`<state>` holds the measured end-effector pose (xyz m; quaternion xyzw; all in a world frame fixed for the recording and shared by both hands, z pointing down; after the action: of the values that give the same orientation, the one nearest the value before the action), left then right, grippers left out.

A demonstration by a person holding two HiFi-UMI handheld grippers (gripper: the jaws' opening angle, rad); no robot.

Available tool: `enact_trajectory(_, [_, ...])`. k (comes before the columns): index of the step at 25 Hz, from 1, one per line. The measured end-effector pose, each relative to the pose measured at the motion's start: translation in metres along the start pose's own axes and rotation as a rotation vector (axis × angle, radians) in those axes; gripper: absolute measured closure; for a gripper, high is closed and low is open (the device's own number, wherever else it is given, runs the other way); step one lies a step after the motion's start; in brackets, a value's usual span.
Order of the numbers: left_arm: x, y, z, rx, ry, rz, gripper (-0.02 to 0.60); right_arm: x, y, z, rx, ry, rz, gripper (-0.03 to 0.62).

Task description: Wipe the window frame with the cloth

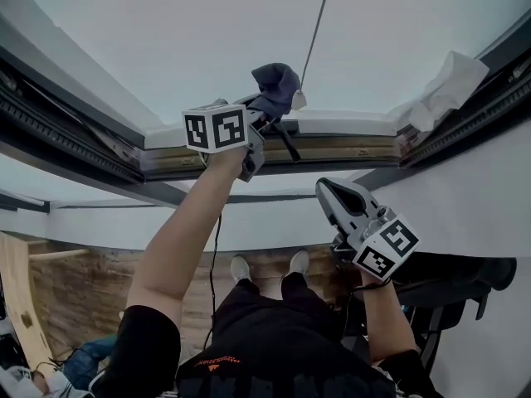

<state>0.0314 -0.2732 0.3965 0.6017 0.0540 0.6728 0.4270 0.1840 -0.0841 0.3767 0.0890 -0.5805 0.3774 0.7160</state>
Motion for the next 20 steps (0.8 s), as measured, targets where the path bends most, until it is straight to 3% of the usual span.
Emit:
enact_trajectory(13, [0.058,0.039,0.021,-0.035,0.089,-0.087,0.491,0.016,-0.015,0.003,0.006,0.048,0.025,0.591])
enact_trajectory(20, [0.069,0.033,0.009,-0.019,0.082,-0.040,0.491,0.017,-0.014,0.009,0.004,0.063,0.012,0.591])
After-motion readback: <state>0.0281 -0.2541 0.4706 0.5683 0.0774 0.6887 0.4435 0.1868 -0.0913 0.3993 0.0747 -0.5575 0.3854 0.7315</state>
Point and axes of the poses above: the fingertips, and each gripper's own axes: z forward along the fingers, y to its left, x out of its underside, the point moved 6 cm from there along -z, backward along the fingers, and after that the axes turned 12 degrees about y, right-handed, at the moved point
